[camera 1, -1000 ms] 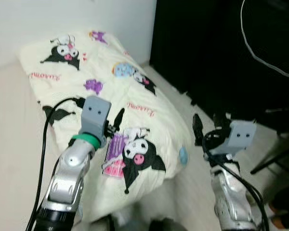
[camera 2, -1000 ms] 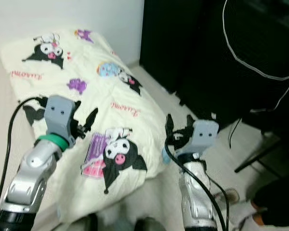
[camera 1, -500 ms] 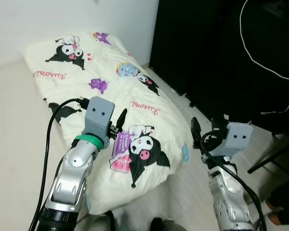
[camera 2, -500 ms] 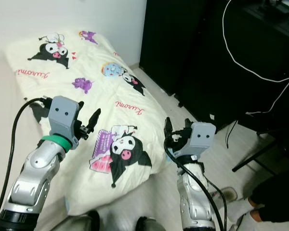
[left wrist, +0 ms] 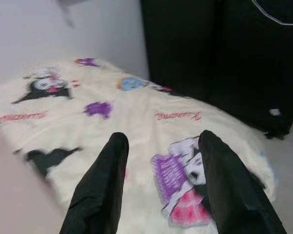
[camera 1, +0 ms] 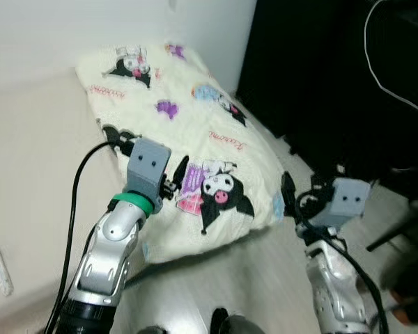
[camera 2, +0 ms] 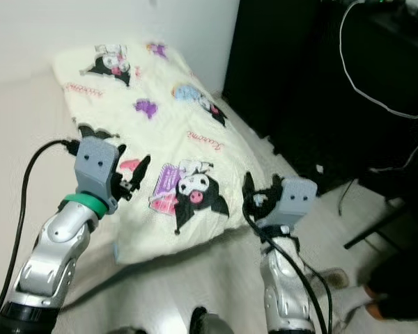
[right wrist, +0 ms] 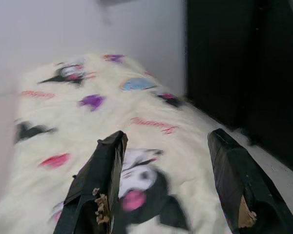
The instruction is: Clean up the room
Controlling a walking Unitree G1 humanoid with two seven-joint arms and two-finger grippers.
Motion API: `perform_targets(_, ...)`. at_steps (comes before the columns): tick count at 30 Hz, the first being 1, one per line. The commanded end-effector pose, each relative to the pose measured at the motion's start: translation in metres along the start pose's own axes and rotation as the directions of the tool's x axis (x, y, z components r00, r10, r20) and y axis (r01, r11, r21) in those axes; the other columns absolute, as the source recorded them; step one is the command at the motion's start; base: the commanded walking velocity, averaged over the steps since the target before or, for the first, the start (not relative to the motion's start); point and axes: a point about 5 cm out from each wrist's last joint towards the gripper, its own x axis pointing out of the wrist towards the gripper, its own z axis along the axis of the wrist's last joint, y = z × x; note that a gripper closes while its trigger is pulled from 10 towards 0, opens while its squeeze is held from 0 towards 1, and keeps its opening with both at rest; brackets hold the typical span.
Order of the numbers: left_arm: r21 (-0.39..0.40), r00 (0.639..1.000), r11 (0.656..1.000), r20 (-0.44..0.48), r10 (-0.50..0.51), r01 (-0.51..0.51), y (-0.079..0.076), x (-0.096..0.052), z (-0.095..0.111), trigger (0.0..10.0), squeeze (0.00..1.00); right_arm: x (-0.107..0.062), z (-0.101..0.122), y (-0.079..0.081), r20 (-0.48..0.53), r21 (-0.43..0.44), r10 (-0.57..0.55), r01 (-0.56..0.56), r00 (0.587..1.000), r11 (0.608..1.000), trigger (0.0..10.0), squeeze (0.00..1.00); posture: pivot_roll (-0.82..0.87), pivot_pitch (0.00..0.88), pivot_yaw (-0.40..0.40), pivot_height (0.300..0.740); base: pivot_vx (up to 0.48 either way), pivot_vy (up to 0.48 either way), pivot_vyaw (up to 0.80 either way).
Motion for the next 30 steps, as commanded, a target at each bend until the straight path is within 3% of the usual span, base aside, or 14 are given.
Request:
perform_targets(1, -0.003, 1.000, 1.000, -0.013, -0.006, 0.006, -0.003, 0.000, -0.004, 10.0, 0.00, -0.002, -0.004, -0.003, -0.017, 0.001, -0.012, 0.012, 1.000, 1.000, 10.0, 0.00, 0.03, 0.088, 0.002, 0.737, -0.322, 0.000, 0.00)
perform_targets(16, 0.005, 1.000, 1.000, -0.005, -0.005, 0.005, -0.001, 0.000, -0.004, 10.0, 0.00, 0.001, -0.005, 0.002, -0.019, -0.005, 0.028, -0.028, 0.999, 1.000, 10.0, 0.00, 0.05, 0.079, 0.004, 0.737, -0.278, 0.000, 0.00)
perform_targets(20, 0.008, 1.000, 1.000, -0.028, 0.001, -0.001, 0.001, -0.001, -0.007, 10.0, 0.00, 0.002, -0.006, 0.003, -0.024, -0.007, 0.045, -0.046, 0.999, 0.999, 10.0, 0.00, 0.05, 0.079, 0.004, 0.737, 0.000, 0.000, 0.79)
perform_targets(23, 0.010, 0.993, 0.999, -0.107, -0.051, 0.052, -0.002, -0.007, -0.021, 10.0, 0.00, 0.001, -0.013, 0.006, -0.048, -0.003, 0.066, -0.066, 0.997, 0.998, 10.0, 0.00, 0.05, 0.070, 0.009, 0.737, 0.000, 0.000, 0.78)
perform_targets(26, 0.008, 0.990, 0.998, -0.124, -0.062, 0.064, -0.003, -0.008, -0.024, 10.0, 0.00, 0.000, -0.015, 0.006, -0.053, -0.001, 0.067, -0.068, 0.996, 0.998, 10.0, 0.00, 0.05, 0.070, 0.009, 0.737, 0.000, 0.000, 0.78)
perform_targets(30, 0.056, 0.975, 0.995, -0.211, -0.067, 0.081, 0.000, -0.018, -0.046, 10.0, 0.00, -0.009, -0.032, 0.007, -0.119, -0.007, 0.073, -0.074, 0.990, 0.997, 10.0, 0.00, 0.04, 0.066, 0.021, 0.737, 0.000, 0.000, 0.77)
